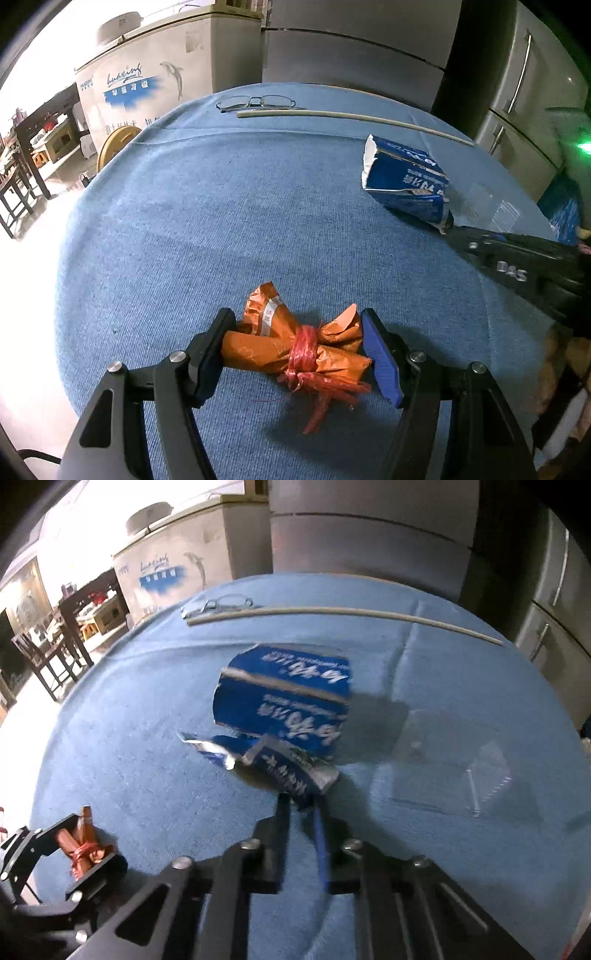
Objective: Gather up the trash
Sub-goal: 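Grasp the torn blue-white carton flap with right tool while left tool holds the orange bag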
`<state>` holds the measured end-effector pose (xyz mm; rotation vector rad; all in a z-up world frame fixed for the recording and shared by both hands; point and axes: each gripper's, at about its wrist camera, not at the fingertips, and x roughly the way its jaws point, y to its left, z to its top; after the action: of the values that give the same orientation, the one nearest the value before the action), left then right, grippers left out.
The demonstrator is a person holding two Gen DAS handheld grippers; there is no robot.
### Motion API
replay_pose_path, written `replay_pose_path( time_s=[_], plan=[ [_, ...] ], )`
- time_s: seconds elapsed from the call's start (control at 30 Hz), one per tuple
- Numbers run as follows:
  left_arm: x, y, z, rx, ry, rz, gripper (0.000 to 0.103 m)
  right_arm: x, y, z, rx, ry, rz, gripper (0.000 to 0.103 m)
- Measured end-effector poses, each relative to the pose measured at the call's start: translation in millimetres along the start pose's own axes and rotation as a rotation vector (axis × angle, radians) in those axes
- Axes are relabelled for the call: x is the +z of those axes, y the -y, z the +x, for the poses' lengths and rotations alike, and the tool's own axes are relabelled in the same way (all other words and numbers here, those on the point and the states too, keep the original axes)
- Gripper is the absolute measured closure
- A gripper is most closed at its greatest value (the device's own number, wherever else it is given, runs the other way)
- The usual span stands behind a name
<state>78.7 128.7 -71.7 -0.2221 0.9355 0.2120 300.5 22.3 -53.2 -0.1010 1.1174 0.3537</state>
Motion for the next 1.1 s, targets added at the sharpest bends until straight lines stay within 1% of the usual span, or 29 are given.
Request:
replay_pose_path(
  time_s=[0.17, 0.23, 0.3, 0.33, 0.37, 0.4, 0.43, 0.47, 0.5, 0.57, 0.63, 0.7, 0.8, 0.83, 0.87, 0.93, 0.97, 1.03, 1.1],
  plan=[
    [-1, 4, -2, -0.006, -0.009, 0.001, 0.033, -17, 25, -26, 0.041, 0.035, 0.092, 0.09],
    [-2, 7, -2, 0.0, -0.008, 0.01, 0.033, -22, 28, -34, 0.039, 0.043, 0.104, 0.089],
    [-2, 8, -1, 0.001, -0.009, 0.01, 0.033, -24, 26, -39, 0.019, 0.043, 0.089, 0.087],
    [-2, 8, -1, 0.004, -0.007, 0.008, 0.033, -24, 23, -40, 0.009, 0.037, 0.075, 0.082],
    [-2, 7, -2, 0.006, -0.007, 0.001, 0.033, -23, 21, -41, 0.0, 0.032, 0.056, 0.062],
    [-3, 6, -4, 0.006, -0.006, -0.007, 0.033, -22, 17, -40, -0.004, 0.03, 0.035, 0.039],
    [-3, 3, -5, 0.005, -0.004, -0.016, 0.033, -20, 13, -40, 0.006, 0.039, 0.016, 0.001],
    [-4, 1, -7, 0.007, -0.002, -0.023, 0.033, -19, 8, -42, 0.027, 0.061, -0.01, 0.0],
    [-5, -2, -8, 0.008, -0.002, -0.028, 0.033, -17, 3, -41, 0.034, 0.067, -0.032, 0.0],
    [-7, -7, -9, 0.011, -0.006, -0.035, 0.033, -8, -11, -36, 0.0, 0.077, -0.075, 0.0],
    [-8, -10, -9, 0.011, -0.012, -0.037, 0.033, 1, -19, -28, -0.01, 0.078, -0.093, 0.0],
    [-10, -12, -8, 0.008, -0.015, -0.039, 0.033, 13, -26, -12, -0.007, 0.055, -0.11, 0.007],
    [-10, -11, -8, -0.002, -0.014, -0.035, 0.033, 22, -31, 9, -0.013, 0.016, -0.116, 0.034],
    [-10, -10, -8, -0.004, -0.015, -0.032, 0.033, 25, -31, 18, -0.019, -0.006, -0.114, 0.052],
    [-10, -9, -8, -0.005, -0.015, -0.028, 0.033, 26, -29, 20, -0.029, 0.001, -0.107, 0.059],
    [-9, -6, -7, -0.009, -0.015, -0.02, 0.033, 29, -21, 19, 0.001, 0.003, -0.059, 0.064],
    [-9, -5, -7, -0.01, -0.015, -0.016, 0.033, 29, -14, 15, 0.023, 0.011, -0.025, 0.074],
    [-9, -3, -6, -0.012, -0.016, -0.013, 0.033, 26, -2, 5, 0.037, 0.033, 0.024, 0.084],
    [-9, 0, -7, -0.013, -0.014, -0.008, 0.033, 19, 11, -7, 0.052, 0.052, 0.072, 0.084]
  ],
)
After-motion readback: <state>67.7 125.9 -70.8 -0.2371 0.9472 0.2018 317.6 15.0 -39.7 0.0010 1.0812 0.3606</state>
